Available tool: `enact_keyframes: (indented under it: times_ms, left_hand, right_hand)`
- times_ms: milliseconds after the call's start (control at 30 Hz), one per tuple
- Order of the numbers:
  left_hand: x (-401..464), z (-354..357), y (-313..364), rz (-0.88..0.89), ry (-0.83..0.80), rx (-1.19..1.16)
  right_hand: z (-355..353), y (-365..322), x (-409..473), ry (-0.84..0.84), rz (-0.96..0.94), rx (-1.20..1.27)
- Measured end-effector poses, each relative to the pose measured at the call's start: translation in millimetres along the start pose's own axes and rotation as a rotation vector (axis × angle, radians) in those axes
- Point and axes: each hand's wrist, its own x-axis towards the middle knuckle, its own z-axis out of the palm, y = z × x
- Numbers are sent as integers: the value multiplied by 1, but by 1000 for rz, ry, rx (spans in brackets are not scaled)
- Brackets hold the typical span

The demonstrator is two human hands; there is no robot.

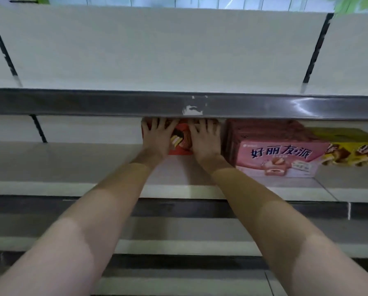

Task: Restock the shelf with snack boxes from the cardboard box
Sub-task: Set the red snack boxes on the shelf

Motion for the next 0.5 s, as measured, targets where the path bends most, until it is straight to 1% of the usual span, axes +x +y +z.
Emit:
enact_keyframes:
  times_ms: [133,300,400,500]
  left_hand:
    - [8,12,1,5,43,3]
    - [13,16,-4,31,34,4]
    - [11,17,-4,39,59,-6]
    - [10,13,-2,22,40,2]
  right_hand:
    - [6,4,7,-95,-19,30]
    - [7,0,10,-59,17,20]
    - [11,-1,9,-40,35,52]
    - [11,-3,8,-32,48,96]
